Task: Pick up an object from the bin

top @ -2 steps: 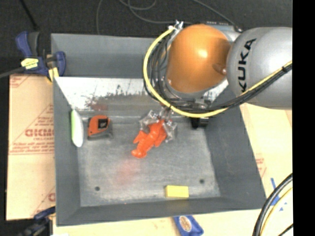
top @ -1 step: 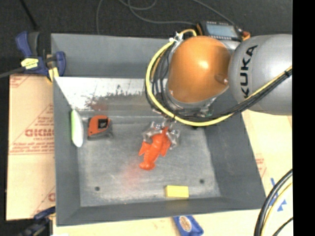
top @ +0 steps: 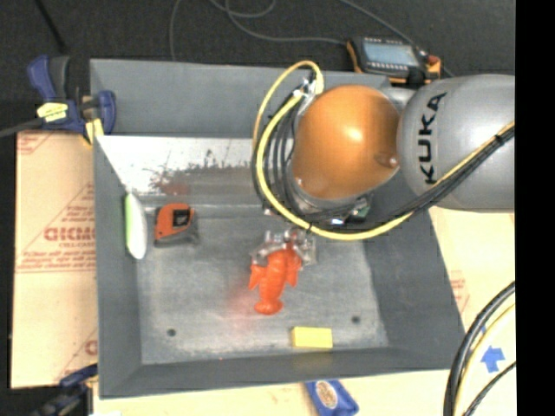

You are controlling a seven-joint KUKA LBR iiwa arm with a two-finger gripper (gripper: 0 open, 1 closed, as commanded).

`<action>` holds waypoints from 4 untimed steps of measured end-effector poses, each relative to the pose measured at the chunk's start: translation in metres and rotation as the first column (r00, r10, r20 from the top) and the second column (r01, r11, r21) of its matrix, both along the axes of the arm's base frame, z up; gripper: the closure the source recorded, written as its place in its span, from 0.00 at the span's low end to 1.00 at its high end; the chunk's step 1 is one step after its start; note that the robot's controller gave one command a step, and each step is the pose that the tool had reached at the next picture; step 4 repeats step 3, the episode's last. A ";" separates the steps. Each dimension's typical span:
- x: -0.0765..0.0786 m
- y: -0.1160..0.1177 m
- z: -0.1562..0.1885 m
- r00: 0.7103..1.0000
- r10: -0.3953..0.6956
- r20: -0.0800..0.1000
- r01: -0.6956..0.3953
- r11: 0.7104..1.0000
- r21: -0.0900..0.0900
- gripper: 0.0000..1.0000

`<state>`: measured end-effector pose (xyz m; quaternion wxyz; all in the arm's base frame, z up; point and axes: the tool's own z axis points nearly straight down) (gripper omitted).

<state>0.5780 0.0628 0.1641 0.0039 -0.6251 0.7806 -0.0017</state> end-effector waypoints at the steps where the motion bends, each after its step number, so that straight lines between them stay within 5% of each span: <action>1: 0.008 -0.012 0.024 0.991 -0.131 -0.018 0.131 0.991 -0.002 1.00; 2: 0.021 -0.018 0.008 0.990 -0.140 0.008 0.140 0.990 0.002 1.00; 3: 0.001 -0.002 0.007 0.996 -0.084 -0.024 0.084 0.996 -0.003 1.00; 4: 0.001 -0.002 0.007 0.996 -0.084 -0.024 0.084 0.996 -0.003 1.00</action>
Offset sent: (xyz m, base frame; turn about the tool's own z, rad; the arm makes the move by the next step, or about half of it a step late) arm 0.0278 -0.0245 -0.0941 -0.0176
